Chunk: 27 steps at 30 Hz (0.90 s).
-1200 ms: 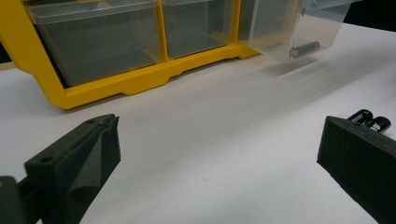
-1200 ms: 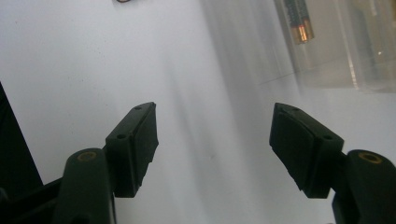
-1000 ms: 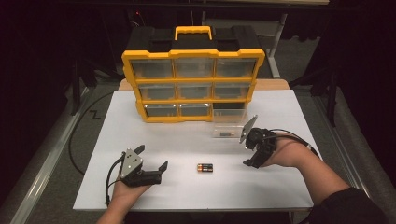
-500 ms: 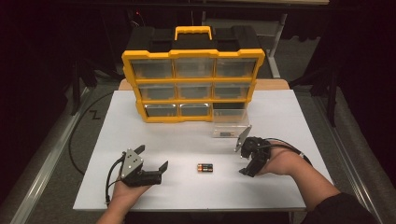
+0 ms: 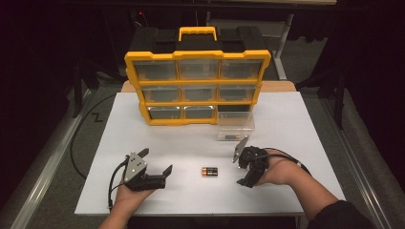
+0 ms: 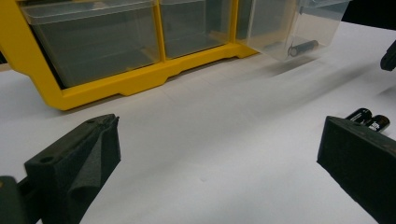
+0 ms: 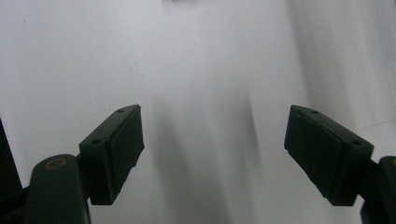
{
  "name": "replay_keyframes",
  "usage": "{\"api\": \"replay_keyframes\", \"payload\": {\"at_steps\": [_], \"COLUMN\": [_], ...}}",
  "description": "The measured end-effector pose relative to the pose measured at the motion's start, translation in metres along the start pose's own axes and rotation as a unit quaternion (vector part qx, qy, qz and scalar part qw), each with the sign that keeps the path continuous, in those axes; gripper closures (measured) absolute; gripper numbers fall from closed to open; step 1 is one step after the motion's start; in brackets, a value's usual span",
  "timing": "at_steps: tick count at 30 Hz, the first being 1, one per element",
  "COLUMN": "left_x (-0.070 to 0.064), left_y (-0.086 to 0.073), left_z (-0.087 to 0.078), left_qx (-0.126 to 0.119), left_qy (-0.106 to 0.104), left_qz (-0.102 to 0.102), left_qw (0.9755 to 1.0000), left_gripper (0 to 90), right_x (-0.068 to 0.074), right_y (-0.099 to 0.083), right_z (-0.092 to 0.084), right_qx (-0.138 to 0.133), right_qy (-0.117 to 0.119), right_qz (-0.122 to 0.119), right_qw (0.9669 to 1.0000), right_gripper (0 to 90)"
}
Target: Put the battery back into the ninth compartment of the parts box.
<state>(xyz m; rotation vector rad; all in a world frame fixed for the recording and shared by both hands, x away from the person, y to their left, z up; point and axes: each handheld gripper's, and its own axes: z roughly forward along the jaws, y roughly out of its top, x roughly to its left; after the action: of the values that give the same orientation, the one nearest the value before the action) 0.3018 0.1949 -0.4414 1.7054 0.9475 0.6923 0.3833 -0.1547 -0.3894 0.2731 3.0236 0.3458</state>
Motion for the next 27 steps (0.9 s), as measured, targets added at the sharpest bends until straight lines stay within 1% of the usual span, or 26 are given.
{"api": "replay_keyframes", "payload": {"at_steps": [1, 3, 4, 5, 6, 7, 9, 10, 11, 12, 13, 14, 15, 16, 18, 19, 22, 23, 25, 26, 27], "left_x": [0.000, 0.000, 0.000, 0.000, 0.000, 0.000, 0.000, 0.000, 0.000, 0.000, 0.000, 0.000, 0.000, 0.000, 0.000, 0.000, 0.000, 0.000, 0.000, 0.000, 0.000], "left_y": [0.000, 0.000, 0.000, 0.000, 0.000, 0.000, 0.000, 0.000, 0.000, 0.000, 0.000, 0.000, 0.000, 0.000, 0.000, 0.000, 0.000, 0.000, 0.000, 0.000, 0.000], "left_z": [0.000, 0.000, 0.000, 0.000, 0.000, 0.000, 0.000, 0.000, 0.000, 0.000, 0.000, 0.000, 0.000, 0.000, 0.000, 0.000, 0.000, 0.000, 0.000, 0.000, 0.000], "left_qx": [0.000, -0.001, -0.001, 0.000, 0.000, 0.000, 0.000, -0.001, -0.001, 0.000, 0.000, 0.000, 0.000, 0.000, 0.000, 0.000, -0.001, -0.001, -0.001, -0.001, 0.000], "left_qy": [0.000, 0.000, 0.000, 0.000, 0.000, -0.001, -0.001, -0.001, -0.001, -0.001, -0.001, -0.001, -0.002, -0.002, -0.002, -0.002, -0.002, -0.002, -0.001, -0.002, -0.002], "left_qz": [0.000, 0.000, 0.000, -0.001, 0.000, 0.000, 0.000, -0.001, -0.001, -0.001, 0.000, 0.000, 0.000, -0.001, 0.000, 0.000, -0.001, -0.001, -0.001, 0.000, 0.000], "left_qw": [1.0000, 1.0000, 1.0000, 1.0000, 1.0000, 1.0000, 1.0000, 1.0000, 1.0000, 1.0000, 1.0000, 1.0000, 1.0000, 1.0000, 1.0000, 1.0000, 1.0000, 1.0000, 1.0000, 1.0000, 1.0000], "left_gripper": [0.3, 0.3, 0.3, 0.3, 0.3, 0.3, 0.3, 0.3, 0.3, 0.3, 0.3, 0.3, 0.3, 0.3, 0.3, 0.3, 0.3, 0.3, 0.3, 0.3, 0.3], "right_x": [0.000, 0.001, 0.003, 0.003, 0.005, 0.005, 0.007, 0.008, 0.008, 0.009, 0.009, 0.009, 0.010, 0.010, 0.011, 0.012, 0.013, 0.013, 0.014, 0.013, 0.015], "right_y": [0.002, 0.005, 0.007, 0.009, 0.011, 0.013, 0.016, 0.018, 0.019, 0.021, 0.022, 0.024, 0.025, 0.026, 0.029, 0.030, 0.034, 0.035, 0.037, 0.039, 0.040], "right_z": [0.002, 0.004, 0.005, 0.005, 0.007, 0.007, 0.009, 0.009, 0.011, 0.011, 0.013, 0.013, 0.013, 0.014, 0.015, 0.014, 0.014, 0.014, 0.014, 0.013, 0.013], "right_qx": [-0.004, -0.006, -0.004, -0.007, -0.011, -0.009, -0.013, -0.007, -0.014, -0.011, -0.018, -0.016, -0.011, -0.017, -0.021, -0.018, -0.027, -0.032, -0.034, -0.037, -0.035], "right_qy": [0.001, 0.002, 0.005, 0.006, 0.007, 0.009, 0.010, 0.012, 0.013, 0.016, 0.014, 0.016, 0.018, 0.017, 0.019, 0.021, 0.022, 0.022, 0.023, 0.023, 0.024], "right_qz": [-0.009, -0.013, -0.009, -0.014, -0.010, -0.016, -0.015, -0.014, -0.018, -0.017, -0.026, -0.029, -0.021, -0.029, -0.033, -0.026, -0.035, -0.032, -0.031, -0.040, -0.033], "right_qw": [1.0000, 0.9999, 0.9999, 0.9999, 0.9999, 0.9998, 0.9998, 0.9998, 0.9997, 0.9997, 0.9994, 0.9993, 0.9996, 0.9993, 0.9990, 0.9993, 0.9988, 0.9987, 0.9987, 0.9983, 0.9985], "right_gripper": [21.4, 21.7, 21.9, 21.9, 22.1, 22.1, 22.5, 22.7, 22.8, 23.0, 23.0, 23.1, 23.4, 23.7, 24.2, 24.6, 26.8, 27.6, 30.4, 32.6, 34.2]}}
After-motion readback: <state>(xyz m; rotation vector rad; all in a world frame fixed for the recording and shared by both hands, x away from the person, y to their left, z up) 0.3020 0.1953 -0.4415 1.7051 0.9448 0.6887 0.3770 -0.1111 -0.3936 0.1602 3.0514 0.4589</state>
